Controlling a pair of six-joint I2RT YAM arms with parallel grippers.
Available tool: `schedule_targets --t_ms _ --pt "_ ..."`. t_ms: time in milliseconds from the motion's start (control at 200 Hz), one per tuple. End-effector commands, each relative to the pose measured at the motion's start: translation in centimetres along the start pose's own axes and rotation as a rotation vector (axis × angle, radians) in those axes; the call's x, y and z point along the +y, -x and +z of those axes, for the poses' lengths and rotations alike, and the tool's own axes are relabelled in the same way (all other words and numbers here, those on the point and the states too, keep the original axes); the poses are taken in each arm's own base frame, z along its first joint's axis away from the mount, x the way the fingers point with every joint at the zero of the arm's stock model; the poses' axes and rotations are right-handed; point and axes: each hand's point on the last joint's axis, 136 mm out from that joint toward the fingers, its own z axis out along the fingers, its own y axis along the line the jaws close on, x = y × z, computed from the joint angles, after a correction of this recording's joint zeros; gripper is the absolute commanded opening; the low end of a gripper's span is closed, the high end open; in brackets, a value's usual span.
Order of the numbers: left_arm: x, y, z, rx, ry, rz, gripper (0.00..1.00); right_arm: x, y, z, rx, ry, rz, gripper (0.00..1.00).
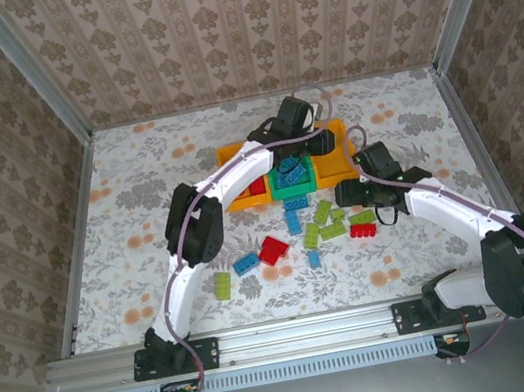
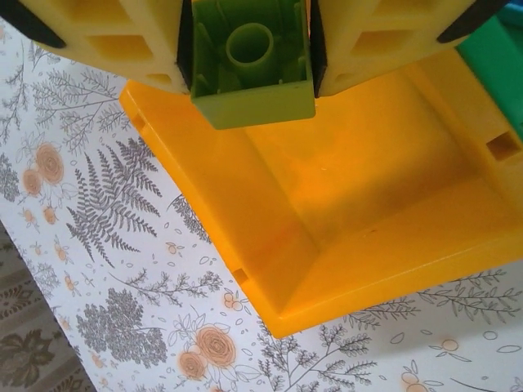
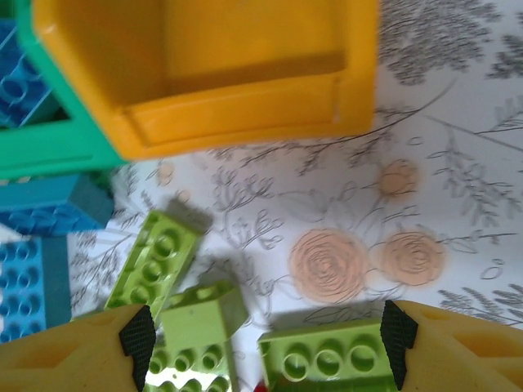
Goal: Sort the legos into containers by color
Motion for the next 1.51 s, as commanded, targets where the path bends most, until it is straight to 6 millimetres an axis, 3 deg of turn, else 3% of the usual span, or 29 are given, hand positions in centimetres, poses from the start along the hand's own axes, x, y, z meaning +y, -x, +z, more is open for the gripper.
schedule_targets --t_ms 0,70,155,185,205,310,570,730,1055,1310,1500 --pt "-0.2 1.0 -0.1 -0.007 -0.042 -0.040 0.47 0.6 -0.8 0.0 0.045 0.003 -0.093 0.76" --pt "-0.1 0.8 -0.1 0.002 -0.039 -0.051 0.56 1.0 -1.2 0.2 0.073 0.003 -0.122 0.75" --pt "0.2 0.8 -0.5 0.011 -0.042 -0.072 0.82 1.8 -1.5 0.3 0.100 0.020 -0.162 0.74" --pt "0.3 0.8 -0.6 0.014 -0.042 -0.082 0.97 2.1 -1.6 0.4 0.109 0.022 -0.182 0.74" --pt "0.4 0.8 -0.8 0.014 -0.041 -0.090 1.00 2.3 -1.6 0.4 0.114 0.024 -0.192 0.74" --pt "0.3 1.0 -2.1 -0.013 -0.049 -0.110 1.00 3.0 -1.8 0.3 0.144 0.030 -0.225 0.74" --pt "-0.1 1.3 -6.1 -0.050 -0.098 -0.132 1.00 3.6 -3.6 2.5 0.273 0.031 -0.263 0.73" --pt "2.5 0.8 -8.5 -0.079 -0.044 -0.200 1.00 3.6 -4.0 3.2 0.311 0.012 -0.271 0.71" --pt "7.6 -3.2 -13.0 -0.080 0.057 -0.276 1.00 3.7 -4.5 4.1 0.359 -0.001 -0.278 0.65" --pt "10.4 -5.9 -17.3 -0.068 0.189 -0.270 1.00 3.6 -4.8 4.8 0.391 -0.023 -0.283 0.56" --pt "13.1 -8.8 -20.5 -0.057 0.277 -0.309 1.00 3.5 -4.8 5.1 0.396 -0.035 -0.279 0.44"
